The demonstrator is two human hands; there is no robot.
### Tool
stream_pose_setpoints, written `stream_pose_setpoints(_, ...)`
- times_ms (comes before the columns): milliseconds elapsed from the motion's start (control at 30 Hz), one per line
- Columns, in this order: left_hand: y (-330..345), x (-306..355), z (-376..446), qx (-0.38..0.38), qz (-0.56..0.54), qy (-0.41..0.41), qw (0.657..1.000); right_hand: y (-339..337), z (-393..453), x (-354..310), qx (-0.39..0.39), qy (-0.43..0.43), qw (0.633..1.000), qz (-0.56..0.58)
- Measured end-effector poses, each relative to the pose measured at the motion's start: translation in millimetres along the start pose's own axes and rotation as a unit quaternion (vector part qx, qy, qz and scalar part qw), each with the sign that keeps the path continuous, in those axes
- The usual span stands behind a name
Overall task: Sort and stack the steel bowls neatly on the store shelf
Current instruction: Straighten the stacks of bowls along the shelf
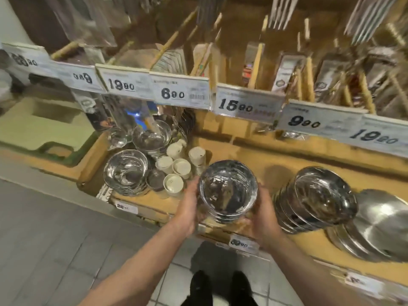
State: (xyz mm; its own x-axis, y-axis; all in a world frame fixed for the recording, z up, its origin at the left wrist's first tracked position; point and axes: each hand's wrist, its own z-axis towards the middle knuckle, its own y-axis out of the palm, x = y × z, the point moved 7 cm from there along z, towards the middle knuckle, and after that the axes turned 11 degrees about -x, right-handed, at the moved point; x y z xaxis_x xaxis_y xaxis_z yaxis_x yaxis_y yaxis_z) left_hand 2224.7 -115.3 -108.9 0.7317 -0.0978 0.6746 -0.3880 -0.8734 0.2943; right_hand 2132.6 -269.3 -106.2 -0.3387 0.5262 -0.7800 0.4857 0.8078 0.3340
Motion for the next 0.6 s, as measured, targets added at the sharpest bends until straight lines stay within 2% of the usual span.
stream_pose_setpoints(200, 0, 8, 8, -0.037, 0.023, -0.005, 0.999, -1, 3, 6, 0.017, -0.006, 1.0, 0.017)
stream_pose_setpoints(400, -3, 7, 3, -0.041, 0.015, 0.012, 0.999, -3, -1, 11, 0.02, -0.001, 0.999, 0.049)
stream_pose_setpoints(600, -9, -7, -14, 0.009, 0.008, 0.013, 1.0, -12, -28, 29, 0.043, 0.038, 0.996, 0.073)
